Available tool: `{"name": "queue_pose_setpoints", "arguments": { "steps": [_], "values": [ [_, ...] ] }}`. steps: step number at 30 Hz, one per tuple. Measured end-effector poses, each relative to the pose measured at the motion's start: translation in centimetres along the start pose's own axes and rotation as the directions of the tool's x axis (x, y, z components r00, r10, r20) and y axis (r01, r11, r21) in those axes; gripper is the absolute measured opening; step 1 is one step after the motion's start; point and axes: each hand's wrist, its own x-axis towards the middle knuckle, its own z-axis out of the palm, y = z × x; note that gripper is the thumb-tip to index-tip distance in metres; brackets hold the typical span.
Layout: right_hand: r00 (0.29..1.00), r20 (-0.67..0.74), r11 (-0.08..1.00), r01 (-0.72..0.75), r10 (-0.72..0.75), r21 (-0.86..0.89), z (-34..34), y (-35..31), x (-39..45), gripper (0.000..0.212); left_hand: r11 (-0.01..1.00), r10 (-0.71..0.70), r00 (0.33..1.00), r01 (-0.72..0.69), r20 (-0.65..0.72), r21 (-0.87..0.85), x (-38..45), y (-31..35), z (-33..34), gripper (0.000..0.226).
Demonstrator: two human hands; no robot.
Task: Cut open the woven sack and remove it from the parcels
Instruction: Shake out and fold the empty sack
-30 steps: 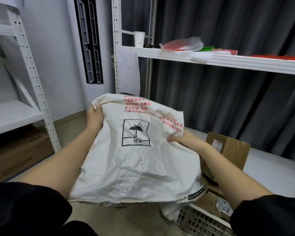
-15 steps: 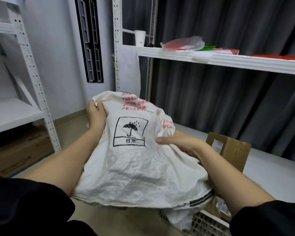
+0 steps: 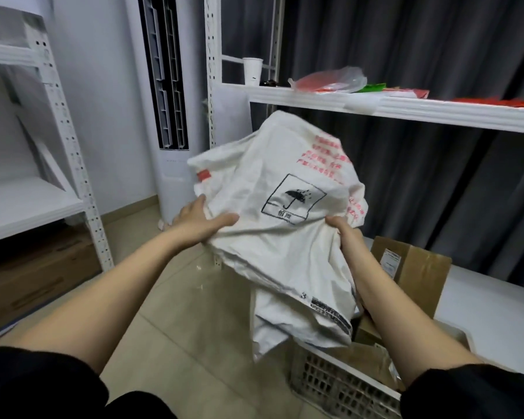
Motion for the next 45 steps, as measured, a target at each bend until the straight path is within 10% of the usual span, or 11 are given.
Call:
{"name": "queue_pose_setpoints", "arguments": {
  "steps": [5,13,17,20,27,31,35,37,40,45],
  "values": [
    [0.983,0.18,0.976,-0.081,0.044,0.204,-0.1,-0.5,-0.7,0.022,0.748,-0.199,0.935,0.339,0.295,-0.571,-1.7,1.2,2.9,0.137],
    [0.97,0.234,0.953,-0.017,-0.057,0.303,0.2,0.1,-0.4,0.053,0.211,0.284,0.846,0.404,0.451,-0.89,-2.8,1.5,6.3,0.083],
    [0.975,0.213,0.959,-0.003,-0.059,0.282,0.4,0.8,0.8,0.059,0.197,0.247,0.855,0.417,0.457,-0.887,-2.4,1.5,6.8,0.076],
    [0.993,0.109,0.975,-0.06,0.037,0.213,-1.1,1.4,1.3,0.025,0.223,0.109,0.939,0.298,0.327,-0.928,-1.4,0.9,6.0,0.016],
    [0.967,-0.253,0.964,0.106,-0.042,0.245,-1.6,3.4,0.8,0.045,0.248,-0.164,0.984,0.108,0.068,-0.963,0.7,-0.7,5.8,0.035],
    [0.993,-0.119,0.961,0.016,0.018,0.277,-2.4,4.9,0.6,0.037,0.169,-0.236,0.972,0.057,0.015,-0.984,0.3,-1.1,6.1,0.037],
    [0.98,-0.068,0.966,-0.194,0.185,-0.173,-4.2,5.4,1.4,0.06,0.155,-0.244,0.969,0.088,0.048,-0.984,0.2,-2.1,5.6,0.039],
    [0.971,-0.238,0.881,-0.097,-0.018,-0.462,-3.7,5.0,1.8,0.07,0.211,-0.239,0.971,0.028,-0.024,-0.977,0.3,-1.9,5.5,0.038],
    [0.918,0.057,0.735,0.351,-0.393,-0.581,-0.5,3.0,1.4,0.067,0.258,-0.216,0.974,-0.002,-0.059,-0.966,0.2,-0.6,5.9,0.04],
    [0.87,0.46,0.58,0.471,-0.178,-0.665,6.4,3.1,-0.9,0.105,0.252,-0.04,0.995,0.102,0.095,-0.962,-1.2,2.8,7.1,0.026]
  ]
}}
